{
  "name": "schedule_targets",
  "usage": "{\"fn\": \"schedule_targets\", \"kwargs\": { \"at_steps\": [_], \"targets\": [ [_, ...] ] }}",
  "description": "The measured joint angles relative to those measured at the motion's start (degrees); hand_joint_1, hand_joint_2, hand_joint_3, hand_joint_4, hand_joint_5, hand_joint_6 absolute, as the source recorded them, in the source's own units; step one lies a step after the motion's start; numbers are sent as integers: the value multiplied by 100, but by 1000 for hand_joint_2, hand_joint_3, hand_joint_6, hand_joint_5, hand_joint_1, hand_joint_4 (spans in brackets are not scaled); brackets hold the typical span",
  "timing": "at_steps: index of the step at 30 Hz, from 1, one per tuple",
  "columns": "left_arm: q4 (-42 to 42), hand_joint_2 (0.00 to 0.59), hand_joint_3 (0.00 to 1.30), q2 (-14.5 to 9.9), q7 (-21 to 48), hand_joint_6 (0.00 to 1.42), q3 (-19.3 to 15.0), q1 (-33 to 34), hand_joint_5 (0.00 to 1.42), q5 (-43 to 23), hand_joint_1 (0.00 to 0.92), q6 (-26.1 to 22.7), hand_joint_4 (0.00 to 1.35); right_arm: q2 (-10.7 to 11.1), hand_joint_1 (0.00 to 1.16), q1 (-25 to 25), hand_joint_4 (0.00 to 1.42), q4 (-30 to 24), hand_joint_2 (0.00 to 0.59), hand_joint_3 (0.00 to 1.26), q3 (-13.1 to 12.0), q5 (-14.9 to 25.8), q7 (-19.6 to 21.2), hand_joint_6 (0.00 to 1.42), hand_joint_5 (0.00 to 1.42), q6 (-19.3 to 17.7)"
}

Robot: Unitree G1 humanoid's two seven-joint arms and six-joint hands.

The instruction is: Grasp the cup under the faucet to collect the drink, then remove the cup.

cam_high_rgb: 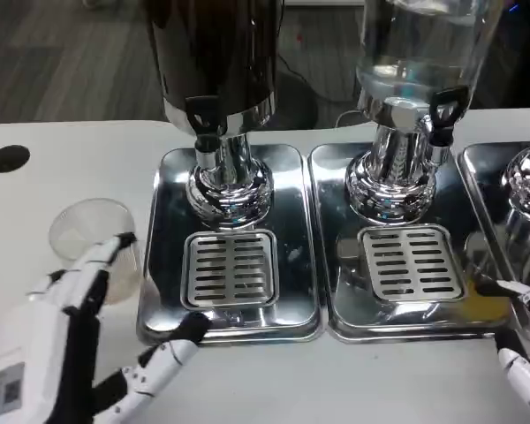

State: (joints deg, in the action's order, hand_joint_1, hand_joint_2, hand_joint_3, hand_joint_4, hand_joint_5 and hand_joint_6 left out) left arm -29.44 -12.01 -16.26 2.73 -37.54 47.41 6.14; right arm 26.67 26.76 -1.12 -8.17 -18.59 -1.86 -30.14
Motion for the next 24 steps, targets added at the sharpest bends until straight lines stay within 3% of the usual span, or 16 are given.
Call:
{"fn": "schedule_targets", "kwargs": {
  "at_steps": [7,13,24],
  "targets": [
    [-108,58,189,11,191,232,-636,67,300,-416,48,-284,154,-2,415,26,178,148,485,271,29,1,0,0,118,-110],
    [162,50,212,0,538,449,-1134,831,408,-640,83,-1052,191,-15,414,144,179,142,485,272,77,60,-21,0,113,-291],
    [939,44,212,-172,757,634,-1028,1937,475,-358,98,-2049,202,-10,413,426,187,108,485,274,119,283,-193,0,118,-516]
  ]
}}
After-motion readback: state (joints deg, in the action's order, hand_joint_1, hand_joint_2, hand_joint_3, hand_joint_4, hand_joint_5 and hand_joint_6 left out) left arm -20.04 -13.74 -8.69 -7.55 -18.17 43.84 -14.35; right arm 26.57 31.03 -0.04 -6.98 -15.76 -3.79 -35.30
